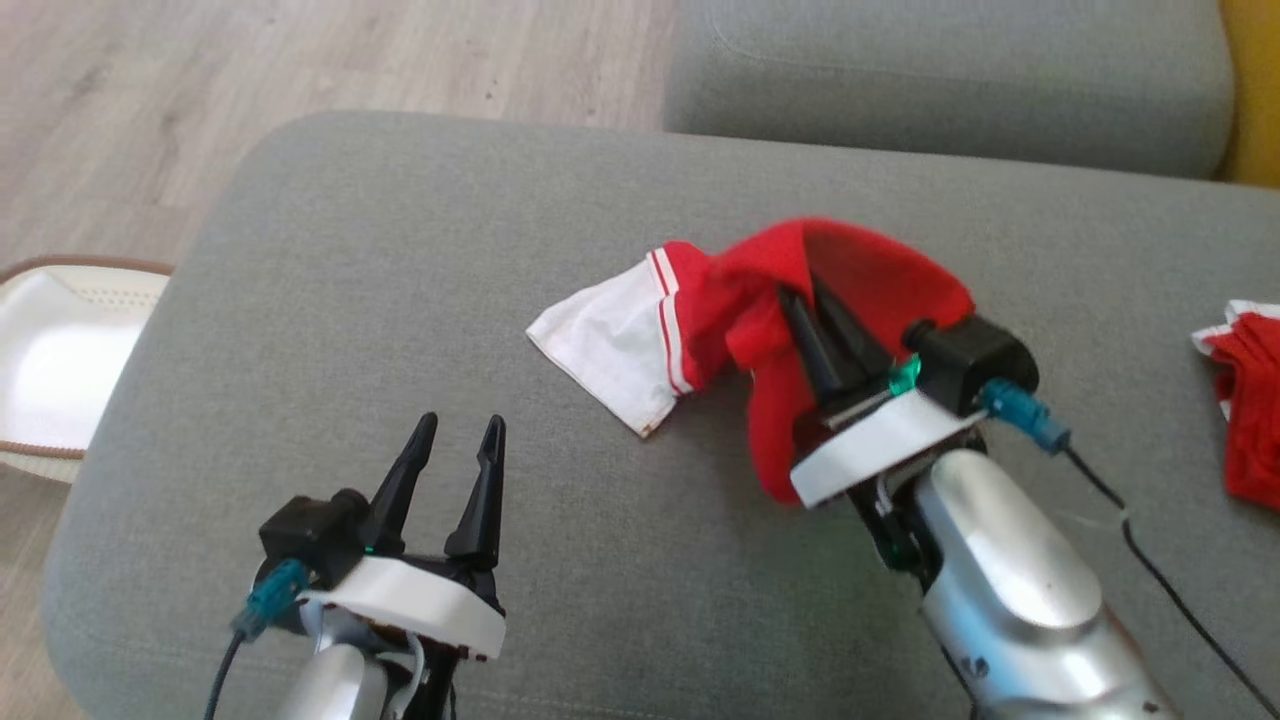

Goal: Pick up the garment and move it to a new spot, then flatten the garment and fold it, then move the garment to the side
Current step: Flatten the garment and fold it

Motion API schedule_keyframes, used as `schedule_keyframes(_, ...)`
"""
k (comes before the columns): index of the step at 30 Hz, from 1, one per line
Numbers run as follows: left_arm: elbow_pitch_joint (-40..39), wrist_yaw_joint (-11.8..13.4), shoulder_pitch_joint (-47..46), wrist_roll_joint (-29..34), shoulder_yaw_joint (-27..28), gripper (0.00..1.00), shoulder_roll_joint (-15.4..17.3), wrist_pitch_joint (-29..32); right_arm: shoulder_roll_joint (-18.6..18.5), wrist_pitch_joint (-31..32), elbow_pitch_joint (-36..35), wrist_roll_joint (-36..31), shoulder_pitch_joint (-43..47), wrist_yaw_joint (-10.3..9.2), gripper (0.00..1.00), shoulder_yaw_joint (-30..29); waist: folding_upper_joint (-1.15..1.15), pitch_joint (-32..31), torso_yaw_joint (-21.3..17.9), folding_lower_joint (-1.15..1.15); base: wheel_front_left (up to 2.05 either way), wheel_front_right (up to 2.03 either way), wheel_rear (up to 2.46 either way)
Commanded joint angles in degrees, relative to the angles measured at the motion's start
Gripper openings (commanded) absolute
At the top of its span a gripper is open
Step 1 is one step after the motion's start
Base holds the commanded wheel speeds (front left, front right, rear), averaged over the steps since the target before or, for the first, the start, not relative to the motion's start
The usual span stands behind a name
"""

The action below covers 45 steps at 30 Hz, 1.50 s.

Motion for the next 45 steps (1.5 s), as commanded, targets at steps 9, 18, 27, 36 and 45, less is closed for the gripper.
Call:
schedule_keyframes(9,-2.40,0.77,0.10,-0.51,2.76,1.00,0.06,-0.70,0.22,1.12,-8.40,8.52,-6.96,-0.04,0.00,6.89,0.00,-2.20,-0.79,0.00,0.00,0.00,0.00)
schedule_keyframes(18,-1.48,0.53,-1.09,-1.30,0.36,1.00,0.06,-0.70,0.22,-0.01,0.28,31.45,-30.39,-0.04,0.00,8.89,0.00,-2.69,0.60,0.00,0.00,0.00,0.00)
schedule_keyframes(27,-2.50,1.31,-1.04,-1.30,2.37,1.00,0.06,-0.70,-0.20,-0.60,22.16,34.15,-32.52,-0.04,0.00,-1.32,0.00,-0.15,-0.23,0.00,0.00,0.00,0.00)
schedule_keyframes(36,-2.71,0.79,-2.61,-0.92,2.15,1.00,0.06,-0.70,-11.11,-0.61,37.83,25.75,-21.16,-0.04,0.00,-5.68,0.00,2.60,-2.25,0.00,0.00,0.00,0.00)
schedule_keyframes(45,-1.87,0.65,-3.30,-0.52,2.15,1.00,0.06,-0.70,-12.47,-0.62,39.87,18.86,-18.16,-0.04,1.00,-9.99,0.00,2.69,-4.39,0.00,0.00,0.00,0.00)
